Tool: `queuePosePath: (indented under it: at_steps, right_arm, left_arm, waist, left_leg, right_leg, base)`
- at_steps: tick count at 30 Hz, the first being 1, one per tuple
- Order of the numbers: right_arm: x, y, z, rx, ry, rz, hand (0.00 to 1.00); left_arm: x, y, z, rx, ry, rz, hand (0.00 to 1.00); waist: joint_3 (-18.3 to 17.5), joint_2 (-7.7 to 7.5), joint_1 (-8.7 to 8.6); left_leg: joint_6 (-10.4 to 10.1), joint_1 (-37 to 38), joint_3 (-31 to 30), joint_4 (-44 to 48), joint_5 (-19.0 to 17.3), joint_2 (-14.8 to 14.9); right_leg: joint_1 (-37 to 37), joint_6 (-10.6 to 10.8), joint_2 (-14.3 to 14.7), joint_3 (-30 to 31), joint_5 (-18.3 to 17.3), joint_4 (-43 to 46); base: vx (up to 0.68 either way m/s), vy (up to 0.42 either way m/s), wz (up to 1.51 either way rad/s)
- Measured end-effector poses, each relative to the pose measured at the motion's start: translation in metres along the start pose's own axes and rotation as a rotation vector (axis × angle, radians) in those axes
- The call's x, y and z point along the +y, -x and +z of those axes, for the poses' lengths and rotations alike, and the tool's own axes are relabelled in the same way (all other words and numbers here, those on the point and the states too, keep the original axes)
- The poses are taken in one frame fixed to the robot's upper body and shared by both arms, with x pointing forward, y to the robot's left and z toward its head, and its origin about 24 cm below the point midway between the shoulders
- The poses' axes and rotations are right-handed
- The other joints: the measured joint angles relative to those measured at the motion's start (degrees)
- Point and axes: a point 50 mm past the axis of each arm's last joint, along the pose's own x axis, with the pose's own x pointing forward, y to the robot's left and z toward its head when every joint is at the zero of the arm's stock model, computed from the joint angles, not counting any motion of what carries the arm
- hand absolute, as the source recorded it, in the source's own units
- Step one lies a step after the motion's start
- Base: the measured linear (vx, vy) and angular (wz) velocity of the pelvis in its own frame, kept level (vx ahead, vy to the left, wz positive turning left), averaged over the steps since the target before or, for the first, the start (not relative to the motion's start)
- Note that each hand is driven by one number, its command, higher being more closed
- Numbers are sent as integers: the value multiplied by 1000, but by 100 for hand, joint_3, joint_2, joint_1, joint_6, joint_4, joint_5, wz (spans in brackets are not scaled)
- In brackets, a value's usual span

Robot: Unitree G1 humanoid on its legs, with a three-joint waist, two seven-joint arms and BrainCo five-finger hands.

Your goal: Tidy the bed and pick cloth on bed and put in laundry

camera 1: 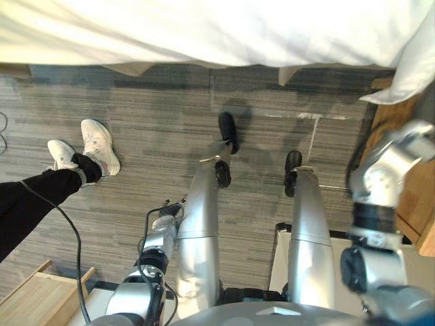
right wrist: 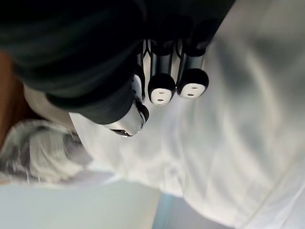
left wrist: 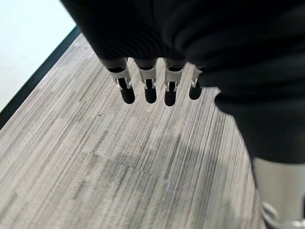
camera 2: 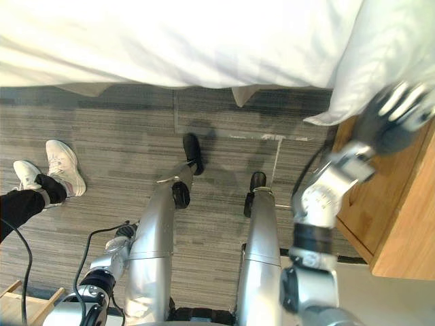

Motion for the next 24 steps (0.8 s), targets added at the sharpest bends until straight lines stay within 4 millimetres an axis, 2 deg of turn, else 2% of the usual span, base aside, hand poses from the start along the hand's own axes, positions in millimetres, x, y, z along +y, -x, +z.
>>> queuePosePath:
  at_steps: [3,5,6,9,13,15,16,19,21,24]
  right_arm:
    - [-22,55,11,79,28,-126,100]
    - [-31,74,18,119,51,-195,100]
    - [-39,90,24,162,72,-260,100]
    - [-51,126,35,285,132,-400,100]
    - [-64,177,45,516,260,-642,100]
    - [-64,193,45,651,332,-696,100]
    - [-63,196,45,674,342,-695,100]
    - [-55,202,45,701,342,-653,100]
    - [-46,190,35,705,317,-542,100]
    - [-36,173,20,708,290,-419,100]
  left_arm:
    - [12,-1,-1,-12,50,32,0]
    - [18,0,-4,-11,53,41,0]
    - [17,0,-6,-12,68,33,0]
    - [-5,5,-12,-7,120,-55,0]
    - [-16,10,-29,33,129,-114,0]
    - [-13,12,-41,64,116,-115,0]
    - [-11,13,-45,76,114,-114,0]
    - [3,18,-71,158,69,-104,0]
    - [7,20,-79,190,34,-106,0]
    - [7,20,-81,206,15,-110,0]
  waist:
    - [-3,-1,-143]
    - [-20,-22,-159]
    - [-24,-17,-204]
    - [-75,-24,-285]
    - [-466,-218,-321]
    - [-664,-342,-317]
    - [-725,-380,-313]
    - [-1201,-515,-287]
    - [-1293,-532,-275]
    - [-1314,-541,-275]
  left_leg:
    - [-75,728,92,-371,5,55]
    - [-89,1078,186,-562,0,107]
    - [-100,1378,239,-726,4,108]
    - [-131,2032,387,-1093,25,98]
    - [-164,2833,631,-1589,51,1]
    - [-163,3341,674,-1845,52,-79]
    - [-165,3482,692,-1929,53,-107]
    - [-166,4067,798,-2335,49,-257]
    - [-172,4359,830,-2463,15,-313]
    - [-178,4519,838,-2499,-36,-351]
  right_leg:
    - [711,-16,71,41,191,-507]
    - [1050,-20,95,70,294,-781]
    - [1349,-13,122,88,376,-1008]
    - [2036,-3,123,131,542,-1552]
    - [2809,84,30,197,690,-2153]
    - [3357,105,-25,197,743,-2498]
    - [3500,110,-46,196,754,-2587]
    - [4104,139,-165,196,800,-3051]
    - [4457,157,-216,186,840,-3274]
    - [4663,168,-265,167,850,-3406]
  base:
    - [53,-76,-31]
    - [34,-34,-36]
    - [61,-40,-33]
    - [64,-18,-22]
    - [112,-5,-13]
    - [164,22,-7]
    - [135,15,-5]
    - [204,16,-5]
    - [184,9,-4]
    - [123,5,-1]
